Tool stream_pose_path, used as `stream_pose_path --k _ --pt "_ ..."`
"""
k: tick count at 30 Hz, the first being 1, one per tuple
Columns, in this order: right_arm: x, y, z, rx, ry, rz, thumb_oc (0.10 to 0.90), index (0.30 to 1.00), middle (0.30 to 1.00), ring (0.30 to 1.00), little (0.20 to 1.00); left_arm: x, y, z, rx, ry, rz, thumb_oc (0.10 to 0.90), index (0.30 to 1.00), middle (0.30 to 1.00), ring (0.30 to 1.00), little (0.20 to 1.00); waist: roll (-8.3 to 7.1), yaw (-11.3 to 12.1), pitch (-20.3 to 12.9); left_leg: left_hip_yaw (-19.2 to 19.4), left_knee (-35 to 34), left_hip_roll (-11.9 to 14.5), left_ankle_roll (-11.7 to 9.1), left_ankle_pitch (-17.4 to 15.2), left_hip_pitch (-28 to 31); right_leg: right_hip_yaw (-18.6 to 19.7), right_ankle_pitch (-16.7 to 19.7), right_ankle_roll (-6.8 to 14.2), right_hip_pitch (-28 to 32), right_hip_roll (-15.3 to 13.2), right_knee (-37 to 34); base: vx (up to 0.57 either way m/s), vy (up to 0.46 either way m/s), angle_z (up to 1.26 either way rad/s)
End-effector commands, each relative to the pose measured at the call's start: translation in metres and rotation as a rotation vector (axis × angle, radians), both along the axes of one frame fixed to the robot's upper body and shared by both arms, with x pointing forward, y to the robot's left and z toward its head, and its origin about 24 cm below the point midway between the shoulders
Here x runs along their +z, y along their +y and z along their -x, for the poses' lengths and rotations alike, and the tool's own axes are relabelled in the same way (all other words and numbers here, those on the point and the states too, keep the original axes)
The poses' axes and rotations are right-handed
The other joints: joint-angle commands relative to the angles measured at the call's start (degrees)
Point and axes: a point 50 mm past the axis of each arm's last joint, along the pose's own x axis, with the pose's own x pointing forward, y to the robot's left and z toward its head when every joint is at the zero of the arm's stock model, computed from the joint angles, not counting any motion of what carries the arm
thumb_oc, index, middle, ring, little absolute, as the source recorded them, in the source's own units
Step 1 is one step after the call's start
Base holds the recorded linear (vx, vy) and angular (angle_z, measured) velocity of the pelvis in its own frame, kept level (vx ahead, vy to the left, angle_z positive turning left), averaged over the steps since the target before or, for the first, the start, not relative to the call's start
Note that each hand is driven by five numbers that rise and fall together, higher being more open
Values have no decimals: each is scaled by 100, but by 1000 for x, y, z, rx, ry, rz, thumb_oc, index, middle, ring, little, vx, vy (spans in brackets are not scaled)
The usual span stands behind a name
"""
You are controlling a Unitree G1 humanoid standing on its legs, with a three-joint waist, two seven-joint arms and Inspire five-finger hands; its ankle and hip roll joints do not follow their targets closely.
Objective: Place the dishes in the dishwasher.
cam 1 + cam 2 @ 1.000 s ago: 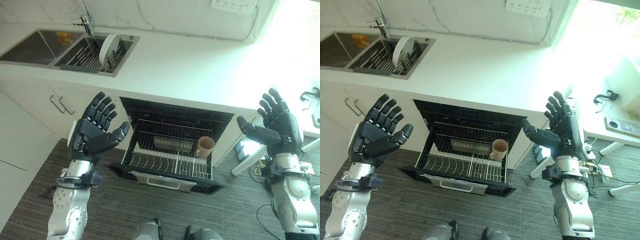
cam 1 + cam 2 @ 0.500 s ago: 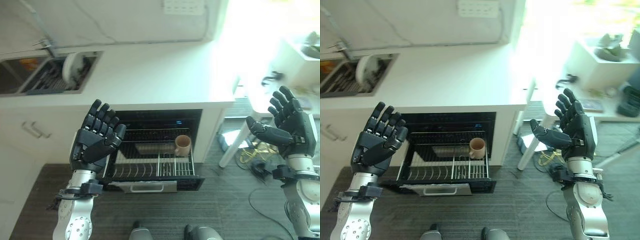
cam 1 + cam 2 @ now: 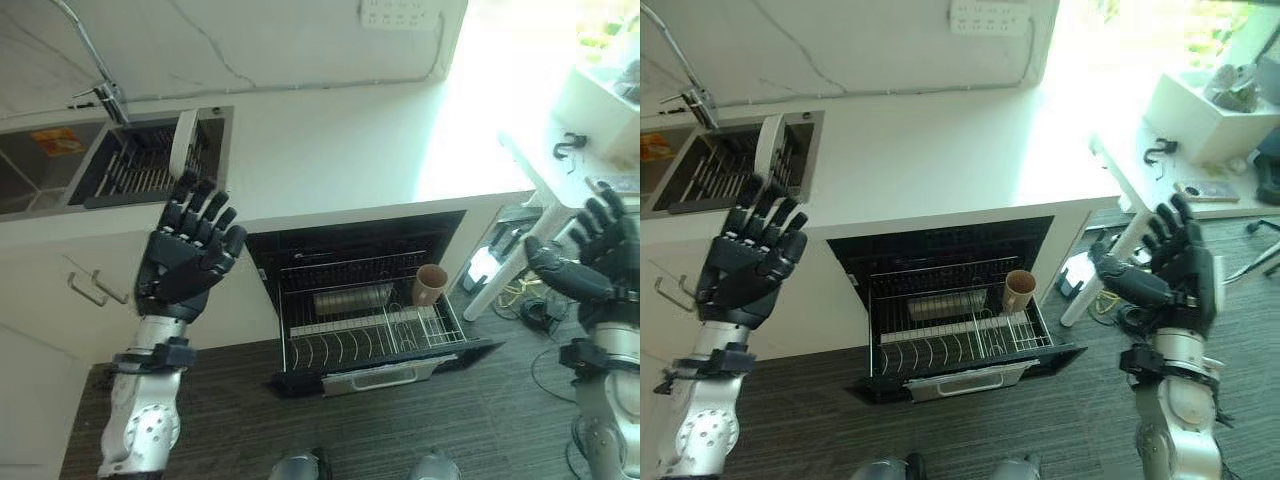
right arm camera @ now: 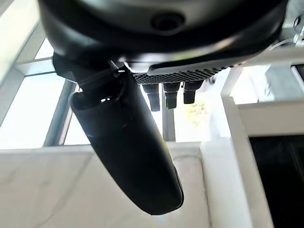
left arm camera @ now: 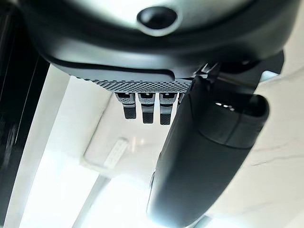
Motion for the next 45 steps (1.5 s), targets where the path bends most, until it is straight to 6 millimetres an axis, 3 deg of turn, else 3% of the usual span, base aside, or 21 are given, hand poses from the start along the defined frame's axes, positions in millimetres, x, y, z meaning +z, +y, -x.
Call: stream_pose_path --k 1,2,4,5,10,13,15,17,23,25,27,30,32,33,34,36,38,39,43,44,45 --pt "63 0 -2 -38 -280 164 800 900 900 900 900 58 -17 6 -55 -315 -136 800 900 900 900 900 -82 -46 -372 -710 -276 41 -453 -437 412 53 -351 40 610 950 -263 -51 73 39" --pt "63 1 -2 -35 -278 168 800 900 900 900 900 59 -22 5 -58 -327 -131 800 900 900 900 900 -152 -107 -381 -806 -276 -129 -432 -457 440 196 -319 -56 477 1324 -331 -30 36 40" --pt "63 2 -1 -30 -280 172 800 900 900 900 900 60 -26 4 -61 -333 -133 800 900 900 900 900 -201 -129 -390 -846 -276 -241 -437 -453 436 221 -428 -148 423 1435 -483 -32 -45 38" --pt "61 1 -1 -29 -277 176 800 900 900 900 900 60 -27 3 -63 -336 -137 800 900 900 900 900 -222 -115 -415 -891 -276 -310 -429 -434 414 218 -716 -280 402 1421 -483 -14 -102 27" --pt "60 -2 1 -35 -264 176 800 900 900 900 900 58 -27 2 -67 -331 -128 800 900 900 900 900 -249 -117 -457 -945 -276 -389 -456 -408 399 223 -771 -293 386 1391 -483 9 -51 21" --pt "58 -5 -1 -43 -237 181 800 900 900 900 900 55 -27 3 -94 -308 -105 800 900 900 900 900 -140 -75 -549 -624 -276 -427 -590 -291 482 143 -1227 -440 424 1302 -483 68 -79 -1" --pt "57 -9 1 -77 -219 191 800 900 900 900 900 56 -31 1 -128 -306 -83 800 900 900 900 900 -150 -150 -465 -165 -276 -102 -851 53 463 20 -1308 -491 545 1176 -483 39 23 6" --pt "59 -12 2 -88 -215 195 800 900 900 900 900 57 -35 1 -145 -307 -71 800 900 900 900 900 -191 -202 -399 27 -276 188 -960 156 333 -3 -1331 -494 583 1087 -483 -10 128 55" --pt "64 -15 2 -47 -219 238 800 900 900 900 900 52 -31 9 -95 -318 -7 800 900 900 900 900 -166 -176 -487 -762 -276 830 -1206 559 -147 347 -1424 -550 498 1038 -483 65 288 -18" --pt "66 -18 3 -48 -224 239 800 900 900 900 900 49 -33 10 -99 -326 -3 800 900 900 900 900 -138 -251 -522 -726 -276 1119 -1277 677 -138 342 -1424 -534 468 923 -483 109 431 -61" --pt "68 -22 6 -61 -222 248 800 900 900 900 900 50 -33 10 -116 -345 -4 800 900 900 900 900 -99 -362 -547 -526 -276 1183 -1271 429 17 290 -1379 -440 418 707 -483 111 494 -36" --pt "70 -26 7 -92 -227 237 800 900 900 900 900 60 -33 7 -152 -392 -51 800 900 900 900 900 -40 -467 -568 -288 -276 1109 -1247 130 159 224 -1244 -163 346 339 -483 105 488 7" --pt "66 -26 11 -102 -229 195 800 900 900 900 900 73 -34 10 -153 -447 -134 800 900 900 900 900 -11 -445 -560 -397 -276 798 -1064 -83 184 278 -915 134 395 55 -483 163 577 30" --pt "66 -26 11 -102 -229 195 800 900 900 900 900 73 -34 10 -153 -447 -134 800 900 900 900 900 -11 -445 -560 -397 -276 798 -1064 -83 184 278 -915 134 395 55 -483 187 569 19" --pt "59 -22 12 -103 -219 178 800 900 900 900 900 80 -37 7 -174 -465 -166 800 900 900 900 900 -11 -437 -533 -496 -276 546 -885 -235 205 293 -482 209 484 -92 -483 151 416 21" --pt "51 -16 11 -90 -197 174 800 900 900 900 900 84 -43 3 -193 -463 -201 800 900 900 900 900 53 -415 -481 -647 -276 347 -692 -321 244 163 32 172 609 -126 -453 205 535 21" --pt "50 -7 9 -59 -200 171 800 900 900 900 900 86 -46 1 -175 -460 -228 800 900 900 900 900 105 -361 -419 -631 -276 305 -596 -356 300 -57 37 122 557 -124 8 138 364 32" --pt "51 0 5 -26 -204 174 800 900 900 900 900 86 -48 1 -146 -455 -266 800 900 900 900 900 110 -286 -369 -527 -276 288 -563 -354 339 -207 -57 84 446 -9 368 117 235 -14" --pt "57 2 -2 -20 -222 170 800 900 900 900 900 88 -51 0 -140 -455 -314 800 900 900 900 900 -58 -293 -393 -514 -276 70 -565 -330 296 -102 -567 -95 541 1040 -483 73 -7 -33" --pt "58 1 -3 -16 -231 167 800 900 900 900 900 89 -51 0 -134 -457 -330 800 900 900 900 900 -116 -258 -388 -456 -276 23 -585 -332 299 -157 -784 -176 489 1060 -483 45 -104 5" --pt "59 1 -2 -12 -239 164 800 900 900 900 900 89 -51 0 -131 -460 -345 800 900 900 900 900 -156 -248 -385 -426 -276 -44 -565 -348 288 -152 -732 -160 447 1028 -483 51 -96 -2"
